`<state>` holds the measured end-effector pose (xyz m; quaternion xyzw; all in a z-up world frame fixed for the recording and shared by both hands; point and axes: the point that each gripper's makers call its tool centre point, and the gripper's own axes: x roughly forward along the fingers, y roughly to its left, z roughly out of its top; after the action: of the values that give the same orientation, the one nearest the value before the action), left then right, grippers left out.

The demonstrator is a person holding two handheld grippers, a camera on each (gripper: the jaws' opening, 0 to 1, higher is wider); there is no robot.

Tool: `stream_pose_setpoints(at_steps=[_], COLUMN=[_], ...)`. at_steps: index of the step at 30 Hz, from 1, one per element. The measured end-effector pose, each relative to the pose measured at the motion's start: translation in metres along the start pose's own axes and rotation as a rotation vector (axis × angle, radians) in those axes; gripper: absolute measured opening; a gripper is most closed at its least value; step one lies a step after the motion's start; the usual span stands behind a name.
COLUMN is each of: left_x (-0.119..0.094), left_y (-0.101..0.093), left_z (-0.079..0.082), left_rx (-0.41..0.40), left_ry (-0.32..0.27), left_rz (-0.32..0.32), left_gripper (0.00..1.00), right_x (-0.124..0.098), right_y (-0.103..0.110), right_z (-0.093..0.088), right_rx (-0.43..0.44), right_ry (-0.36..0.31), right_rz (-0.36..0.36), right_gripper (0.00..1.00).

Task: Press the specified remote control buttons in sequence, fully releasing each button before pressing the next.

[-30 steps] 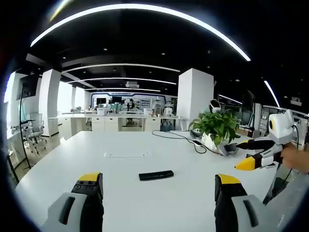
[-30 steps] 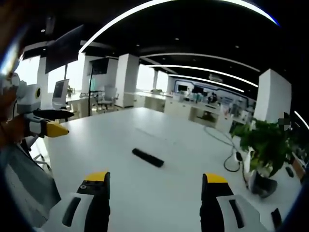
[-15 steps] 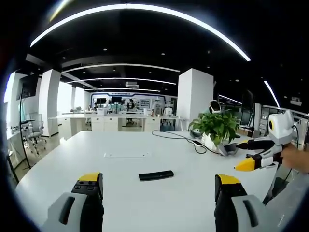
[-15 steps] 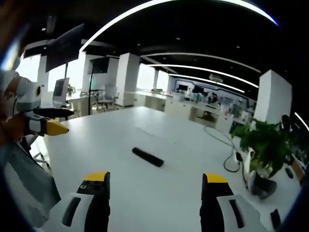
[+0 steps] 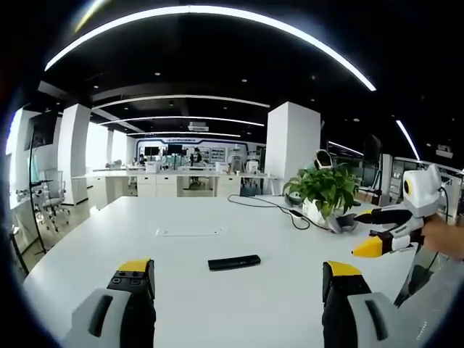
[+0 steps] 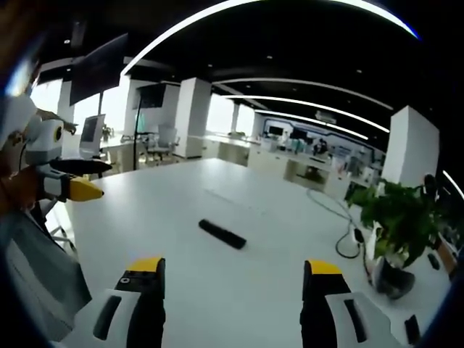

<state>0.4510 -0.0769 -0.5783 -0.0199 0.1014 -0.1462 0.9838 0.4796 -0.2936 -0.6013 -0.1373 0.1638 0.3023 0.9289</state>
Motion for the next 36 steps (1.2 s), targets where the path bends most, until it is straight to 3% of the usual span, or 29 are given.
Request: stream_pose_setpoints(at_steps=[36], left_x=[0.0004], left_y=[0.0005], left_z=[0.0003], left_rx=[0.0], left_ry=[0.0], left_rz=[-0.001], left_gripper=[1.0], right_x=[0.0033], right_y=[0.0041], right_z=[-0.0019], right_rx=[-0.036], right_ry=[0.018], right_rz=[0.009], right_gripper=[0.76])
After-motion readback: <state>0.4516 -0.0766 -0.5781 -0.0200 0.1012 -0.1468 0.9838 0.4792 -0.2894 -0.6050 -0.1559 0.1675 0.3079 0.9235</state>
